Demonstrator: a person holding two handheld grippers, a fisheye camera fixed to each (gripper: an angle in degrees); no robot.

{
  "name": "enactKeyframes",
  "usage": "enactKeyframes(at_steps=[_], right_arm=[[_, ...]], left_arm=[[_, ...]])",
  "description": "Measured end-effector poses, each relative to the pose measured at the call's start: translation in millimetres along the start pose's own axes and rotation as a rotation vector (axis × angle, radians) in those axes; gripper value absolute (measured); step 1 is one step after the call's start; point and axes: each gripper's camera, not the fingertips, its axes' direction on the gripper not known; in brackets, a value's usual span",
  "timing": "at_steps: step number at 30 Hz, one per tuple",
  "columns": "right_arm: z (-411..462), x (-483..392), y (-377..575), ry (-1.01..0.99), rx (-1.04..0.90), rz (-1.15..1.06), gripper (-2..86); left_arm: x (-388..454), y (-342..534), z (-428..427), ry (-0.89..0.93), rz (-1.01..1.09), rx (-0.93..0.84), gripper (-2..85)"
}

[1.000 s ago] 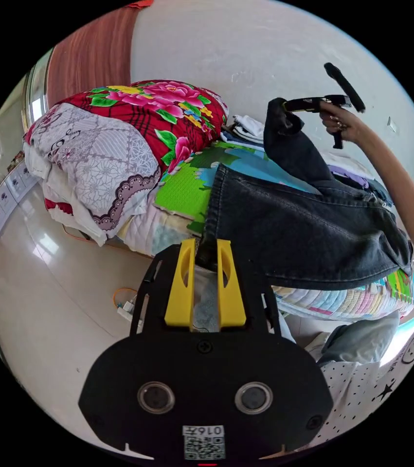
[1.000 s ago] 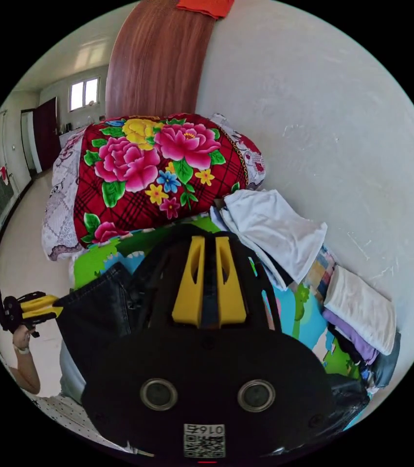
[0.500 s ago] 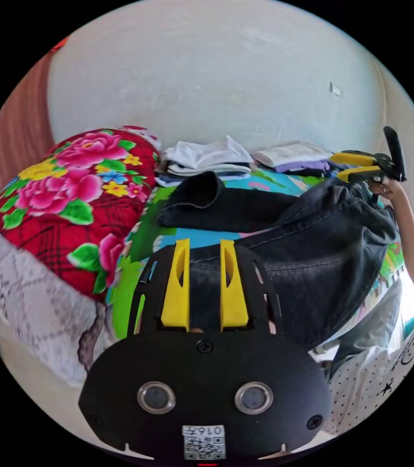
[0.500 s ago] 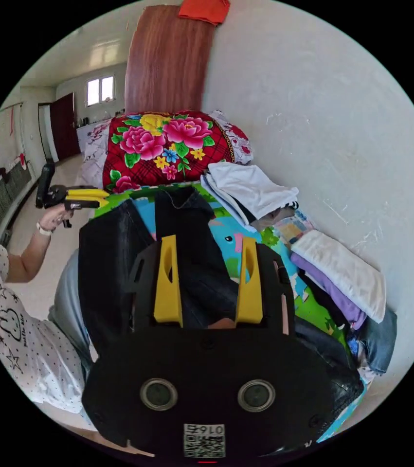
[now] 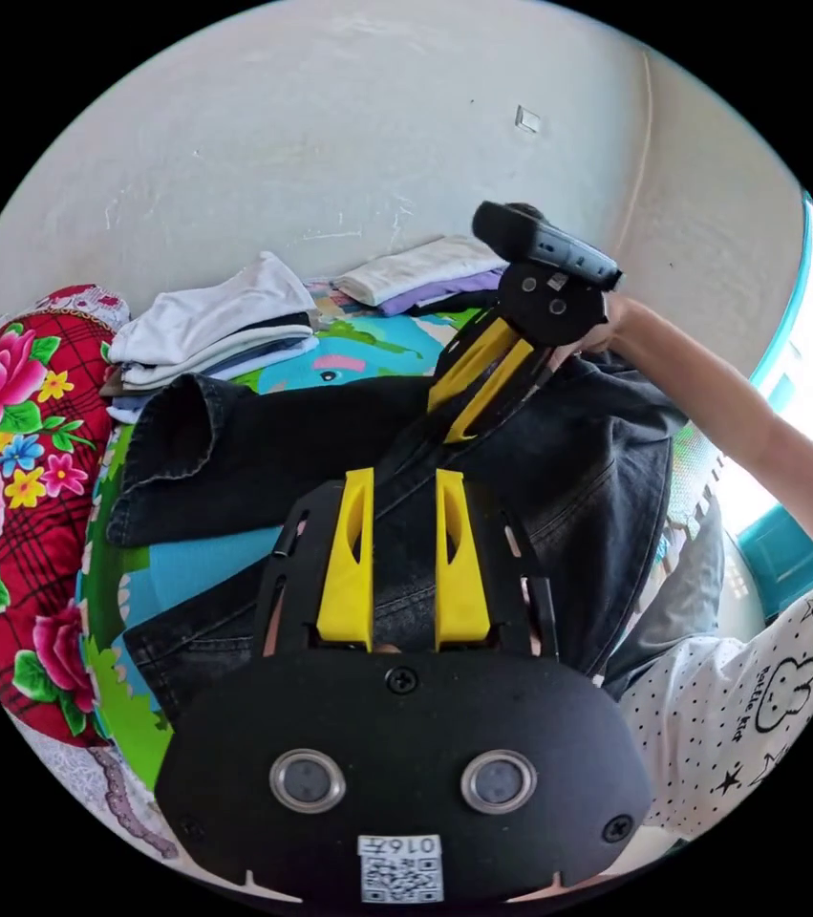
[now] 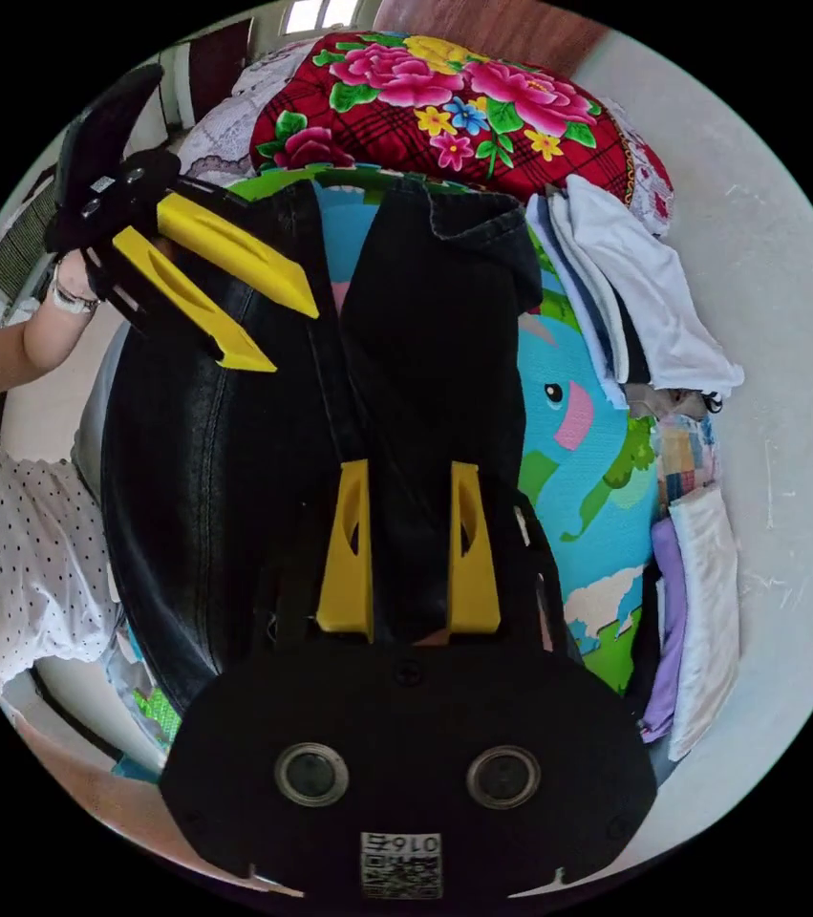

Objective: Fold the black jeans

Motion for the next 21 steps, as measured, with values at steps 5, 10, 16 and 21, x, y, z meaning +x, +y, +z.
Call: enactKeyframes(at_steps=[5,10,16,21], right_arm=[[-57.7,-14.9,32.6,0.127,0.133,0.008,1.2],[-124.3,-26.0,83.0,0.252,0.224,0.03,0.3],[-185.2,-34.7,150.4,0.294,0.301,0.119,0.1],[-219.4,-45.7,204.3,0.349,0.358,0.161,0.1]], left_arm=[[-15.1,-7.0,-19.7,-0.059,0.087,0.09,11.7],[-13.9,-38.9,0.8,-0.294,0.217,-0.004,13.5],[-30.5,-51.6,13.0,-0.464,0.169,-0.031,3.5],[-54.5,-78.5,-92.7,-0.321,0.123,0.131,-0.8]])
